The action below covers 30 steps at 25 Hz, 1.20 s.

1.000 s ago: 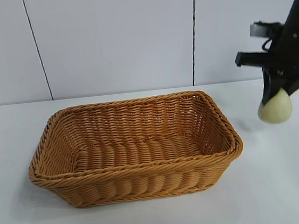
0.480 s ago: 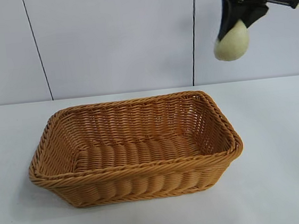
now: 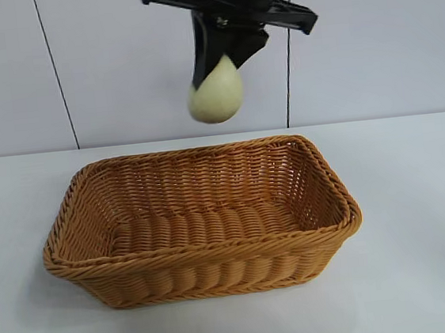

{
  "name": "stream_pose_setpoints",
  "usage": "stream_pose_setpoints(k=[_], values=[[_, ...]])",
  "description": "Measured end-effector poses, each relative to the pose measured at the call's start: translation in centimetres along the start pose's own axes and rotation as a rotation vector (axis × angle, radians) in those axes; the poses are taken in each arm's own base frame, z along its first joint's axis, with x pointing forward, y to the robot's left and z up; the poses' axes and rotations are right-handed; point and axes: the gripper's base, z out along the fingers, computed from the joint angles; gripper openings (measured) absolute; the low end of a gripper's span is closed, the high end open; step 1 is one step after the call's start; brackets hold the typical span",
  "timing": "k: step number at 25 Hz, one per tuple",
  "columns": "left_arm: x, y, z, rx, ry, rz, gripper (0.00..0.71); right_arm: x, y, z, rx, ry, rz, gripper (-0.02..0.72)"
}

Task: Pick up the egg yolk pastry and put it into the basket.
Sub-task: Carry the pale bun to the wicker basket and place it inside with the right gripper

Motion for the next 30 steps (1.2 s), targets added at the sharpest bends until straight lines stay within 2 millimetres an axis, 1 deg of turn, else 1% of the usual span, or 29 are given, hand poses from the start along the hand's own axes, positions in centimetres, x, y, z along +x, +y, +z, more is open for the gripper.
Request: stream_pose_setpoints(k=[2, 4, 9, 11, 12, 14, 16, 18, 20, 22, 25, 27, 28, 30], values=[[0.0, 0.0, 0.0, 0.0, 0.0, 0.0, 0.696, 0.2, 0.5, 1.8, 0.006, 0.031, -0.01, 0.097], [0.0, 0.0, 0.0, 0.0, 0.0, 0.0, 0.696, 0.3, 0.4, 3.7, 0.017, 0.067, -0.011, 0.097], [0.0, 0.0, 0.0, 0.0, 0.0, 0.0, 0.696, 0.6, -1.2, 9.8, 0.069, 0.123, -0.005, 0.097], [0.0, 0.0, 0.0, 0.0, 0.0, 0.0, 0.696, 0.7, -1.8, 11.9, 0.089, 0.126, -0.002, 0.097], [0.0, 0.0, 0.0, 0.0, 0.0, 0.0, 0.696, 0.8, -2.1, 12.9, 0.095, 0.127, 0.004, 0.097], [0.0, 0.0, 0.0, 0.0, 0.0, 0.0, 0.696, 0.9, -2.4, 14.1, 0.102, 0.129, 0.019, 0.097], [0.0, 0.0, 0.0, 0.0, 0.0, 0.0, 0.696, 1.0, -2.6, 14.6, 0.103, 0.129, 0.023, 0.098], [0.0, 0.0, 0.0, 0.0, 0.0, 0.0, 0.696, 0.9, -2.5, 14.5, 0.102, 0.121, 0.025, 0.111], [0.0, 0.0, 0.0, 0.0, 0.0, 0.0, 0.696, 0.7, -2.5, 14.4, 0.1, 0.114, 0.024, 0.158], [0.0, 0.0, 0.0, 0.0, 0.0, 0.0, 0.696, 0.5, -2.4, 14.3, 0.099, 0.11, 0.023, 0.246], [0.0, 0.0, 0.0, 0.0, 0.0, 0.0, 0.696, -0.1, -2.1, 13.6, 0.095, 0.1, 0.017, 0.464], [0.0, 0.0, 0.0, 0.0, 0.0, 0.0, 0.696, -0.8, -1.8, 12.9, 0.092, 0.088, 0.01, 0.574], [0.0, 0.0, 0.0, 0.0, 0.0, 0.0, 0.696, -1.1, -1.6, 12.6, 0.09, 0.081, 0.007, 0.608], [0.0, 0.0, 0.0, 0.0, 0.0, 0.0, 0.696, -1.8, -1.3, 11.8, 0.086, 0.067, 0.0, 0.638]])
